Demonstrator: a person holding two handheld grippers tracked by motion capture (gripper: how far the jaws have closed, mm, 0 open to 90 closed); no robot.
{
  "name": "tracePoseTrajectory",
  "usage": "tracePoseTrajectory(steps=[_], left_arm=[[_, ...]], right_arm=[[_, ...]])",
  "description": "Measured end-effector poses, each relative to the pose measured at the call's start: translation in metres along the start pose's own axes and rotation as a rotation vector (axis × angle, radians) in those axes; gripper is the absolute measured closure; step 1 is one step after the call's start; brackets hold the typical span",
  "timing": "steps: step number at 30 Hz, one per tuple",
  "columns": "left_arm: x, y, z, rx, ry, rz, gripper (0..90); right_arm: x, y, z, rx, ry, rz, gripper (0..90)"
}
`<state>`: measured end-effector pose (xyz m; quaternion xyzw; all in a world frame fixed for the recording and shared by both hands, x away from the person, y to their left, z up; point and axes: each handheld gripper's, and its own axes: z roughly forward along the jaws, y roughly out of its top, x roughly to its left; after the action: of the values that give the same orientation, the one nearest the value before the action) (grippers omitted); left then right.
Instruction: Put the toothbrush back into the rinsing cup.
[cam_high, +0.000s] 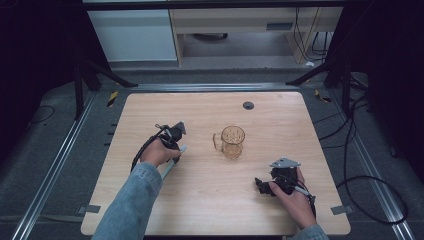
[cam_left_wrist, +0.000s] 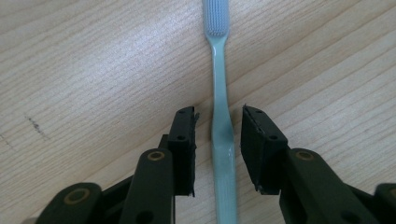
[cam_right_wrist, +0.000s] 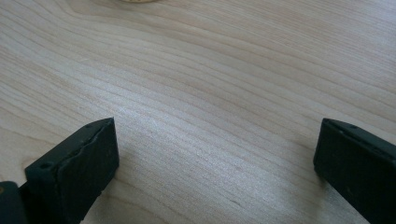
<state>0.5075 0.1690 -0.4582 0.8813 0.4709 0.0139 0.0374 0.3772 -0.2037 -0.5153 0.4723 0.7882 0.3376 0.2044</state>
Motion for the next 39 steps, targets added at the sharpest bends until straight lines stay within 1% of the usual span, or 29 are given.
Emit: tracePoseTrajectory(steps=[7, 13, 22, 28, 34, 39], left_arm=[[0.0005, 0.0007, -0.0007, 0.0, -0.011, -0.006, 71.1], [0.0028, -0.0007, -0.0013, 0.003, -0.016, -0.01, 73.3], [0.0026, -0.0006, 0.0013, 0.013, -0.015, -0.007, 74.0], [0.001, -0.0007, 0.004, 0.013, -0.021, -0.001, 76.9], [0.0003, -0.0009, 0.0042, 0.013, -0.014, 0.01, 77.8], [0.0003, -0.0031, 0.0042, -0.004, -0.002, 0.017, 78.6]], right_arm=[[-0.0001, 0.0, 0.0, -0.001, -0.001, -0.002, 0.4], [-0.0002, 0.0, 0.0001, -0.001, -0.001, -0.002, 0.4], [0.0, 0.0, 0.0, 0.0, 0.0, -0.001, 0.4], [0.0, 0.0, 0.0, 0.001, 0.0, 0.0, 0.4], [-0.0001, 0.0, -0.0001, 0.0, 0.0, -0.002, 0.4], [-0.0001, 0.0, -0.0001, 0.001, 0.001, -0.001, 0.4]])
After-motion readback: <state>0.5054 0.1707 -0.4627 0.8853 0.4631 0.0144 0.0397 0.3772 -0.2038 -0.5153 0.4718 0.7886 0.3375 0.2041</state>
